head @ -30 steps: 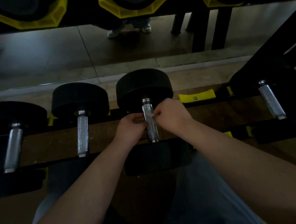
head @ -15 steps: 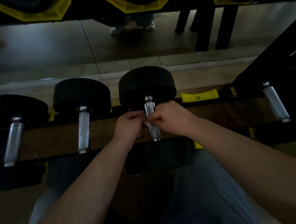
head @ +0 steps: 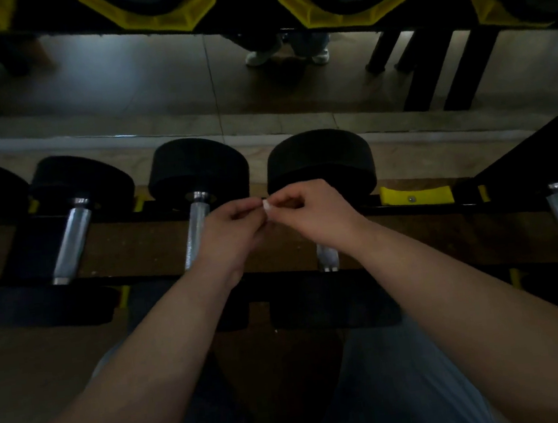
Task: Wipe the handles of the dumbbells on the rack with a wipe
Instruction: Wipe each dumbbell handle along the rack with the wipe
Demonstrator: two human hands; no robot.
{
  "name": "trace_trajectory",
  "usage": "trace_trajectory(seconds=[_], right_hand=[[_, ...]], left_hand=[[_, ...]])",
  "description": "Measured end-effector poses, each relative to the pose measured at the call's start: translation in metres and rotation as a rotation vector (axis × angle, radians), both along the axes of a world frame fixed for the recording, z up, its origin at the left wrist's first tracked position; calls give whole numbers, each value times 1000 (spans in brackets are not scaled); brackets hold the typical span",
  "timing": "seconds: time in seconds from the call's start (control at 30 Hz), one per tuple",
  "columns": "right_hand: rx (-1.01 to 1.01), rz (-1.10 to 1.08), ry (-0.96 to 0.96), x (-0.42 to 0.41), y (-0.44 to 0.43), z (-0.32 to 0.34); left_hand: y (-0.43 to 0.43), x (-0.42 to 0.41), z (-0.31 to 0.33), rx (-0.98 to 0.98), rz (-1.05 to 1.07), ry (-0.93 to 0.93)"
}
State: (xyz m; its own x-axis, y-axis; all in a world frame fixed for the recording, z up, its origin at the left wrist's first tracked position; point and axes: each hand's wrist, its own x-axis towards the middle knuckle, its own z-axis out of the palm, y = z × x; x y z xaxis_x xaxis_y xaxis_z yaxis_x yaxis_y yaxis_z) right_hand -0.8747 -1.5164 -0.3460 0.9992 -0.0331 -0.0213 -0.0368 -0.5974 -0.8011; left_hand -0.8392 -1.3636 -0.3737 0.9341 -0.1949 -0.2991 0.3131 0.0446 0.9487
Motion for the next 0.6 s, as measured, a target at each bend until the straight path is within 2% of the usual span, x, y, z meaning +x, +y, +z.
trace_trajectory(seconds=[0.07,0.17,0.33,0.43,0.5,0.6], right_hand=[[2,-28,11,12,16,1],[-121,-33,-7,25,43,1],[-192,-40,-48,43,83,-4],[-196,-88,-68,55,97,-13],[-207,-100,-54,61,104,-21],[-249,-95,-66,67,111,-31]], left_hand=[[19,5,8,7,-7,-14],[40,13,11,169,-67,-41],[80,39,20,758,-90,-301],[103,52,11,905,-177,-254],[113,54,0,892,-299,-157],[117,50,-9,699,-368,-91]])
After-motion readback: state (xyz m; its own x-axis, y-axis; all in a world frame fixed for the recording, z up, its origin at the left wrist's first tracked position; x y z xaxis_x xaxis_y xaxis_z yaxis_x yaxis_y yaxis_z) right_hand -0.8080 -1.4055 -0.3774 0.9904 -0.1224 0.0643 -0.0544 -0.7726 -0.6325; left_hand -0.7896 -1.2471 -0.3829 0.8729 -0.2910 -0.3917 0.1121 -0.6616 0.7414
